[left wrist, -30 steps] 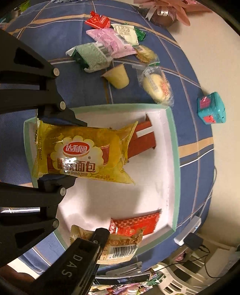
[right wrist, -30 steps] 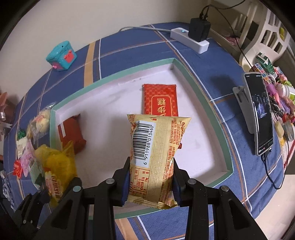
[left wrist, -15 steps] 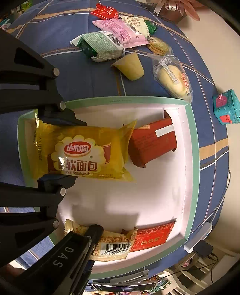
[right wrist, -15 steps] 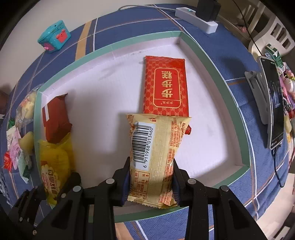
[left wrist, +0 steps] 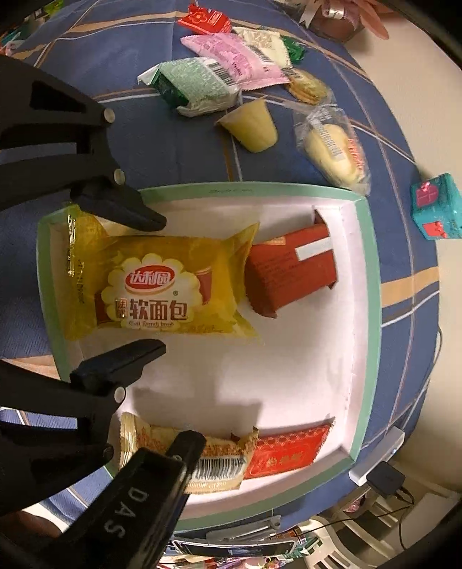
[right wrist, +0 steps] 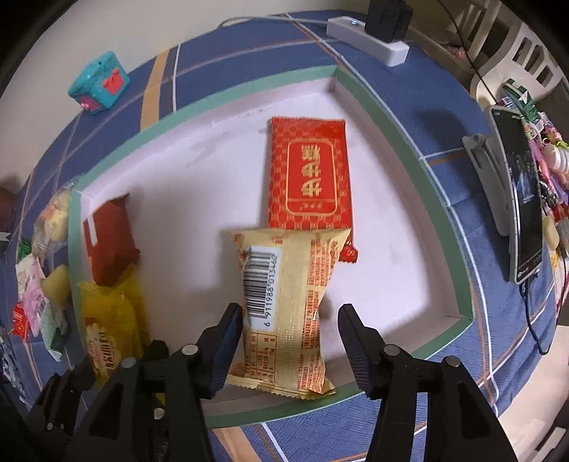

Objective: Organize snacks
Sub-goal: 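Carry both bread bags into the tray and open both tools, then move both tools back toward the remaining snack pile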

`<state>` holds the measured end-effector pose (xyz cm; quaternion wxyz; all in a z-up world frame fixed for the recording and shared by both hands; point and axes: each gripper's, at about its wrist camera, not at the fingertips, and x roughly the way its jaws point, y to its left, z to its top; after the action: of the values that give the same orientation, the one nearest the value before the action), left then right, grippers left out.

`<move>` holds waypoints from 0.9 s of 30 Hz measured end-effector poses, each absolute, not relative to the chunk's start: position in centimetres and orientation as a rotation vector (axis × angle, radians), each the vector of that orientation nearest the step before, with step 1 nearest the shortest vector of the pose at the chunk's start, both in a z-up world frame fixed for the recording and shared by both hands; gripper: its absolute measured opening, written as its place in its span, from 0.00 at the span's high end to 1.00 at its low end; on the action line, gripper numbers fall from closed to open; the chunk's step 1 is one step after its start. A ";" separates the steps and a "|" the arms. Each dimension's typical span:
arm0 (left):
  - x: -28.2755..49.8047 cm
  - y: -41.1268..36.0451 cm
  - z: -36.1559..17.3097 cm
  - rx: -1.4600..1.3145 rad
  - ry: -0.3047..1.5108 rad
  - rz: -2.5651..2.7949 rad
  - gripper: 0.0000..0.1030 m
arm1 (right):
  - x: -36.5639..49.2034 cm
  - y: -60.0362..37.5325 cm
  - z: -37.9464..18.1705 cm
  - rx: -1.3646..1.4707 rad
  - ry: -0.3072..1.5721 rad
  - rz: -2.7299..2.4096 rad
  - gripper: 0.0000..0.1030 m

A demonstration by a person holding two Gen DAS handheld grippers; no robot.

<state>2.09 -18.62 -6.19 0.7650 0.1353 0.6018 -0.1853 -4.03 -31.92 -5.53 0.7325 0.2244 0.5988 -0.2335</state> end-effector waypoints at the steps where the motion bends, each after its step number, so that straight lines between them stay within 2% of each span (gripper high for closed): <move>1: 2.0 -18.6 -5.8 0.293 1.300 -0.404 0.31 | -4.1 -32.0 -5.2 0.492 1.308 -0.515 0.41; 5: 1.7 -18.6 -3.7 0.269 1.255 -0.421 0.27 | -4.3 -32.3 -3.1 0.484 1.254 -0.521 0.40; 15: 1.9 -17.0 -0.9 0.220 1.205 -0.376 0.26 | -5.1 -31.7 0.6 0.482 1.145 -0.530 0.40; 23: 3.4 -14.4 -1.3 0.176 1.216 -0.253 0.26 | -4.7 -31.7 -0.9 0.491 1.191 -0.534 0.40; 24: 3.5 -14.0 -1.4 0.174 1.214 -0.229 0.22 | -4.7 -31.6 -1.2 0.488 1.199 -0.532 0.39; 26: 4.0 -12.8 -1.5 0.158 1.216 -0.180 0.13 | -4.5 -31.4 -1.6 0.483 1.213 -0.523 0.30; 27: 4.1 -12.4 -1.7 0.145 1.219 -0.164 0.11 | -4.4 -31.3 -2.0 0.481 1.221 -0.517 0.28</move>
<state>4.15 -12.43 -1.66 0.8144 0.0680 0.5712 -0.0769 -4.35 -31.30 -1.97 0.7615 0.2209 0.5612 -0.2374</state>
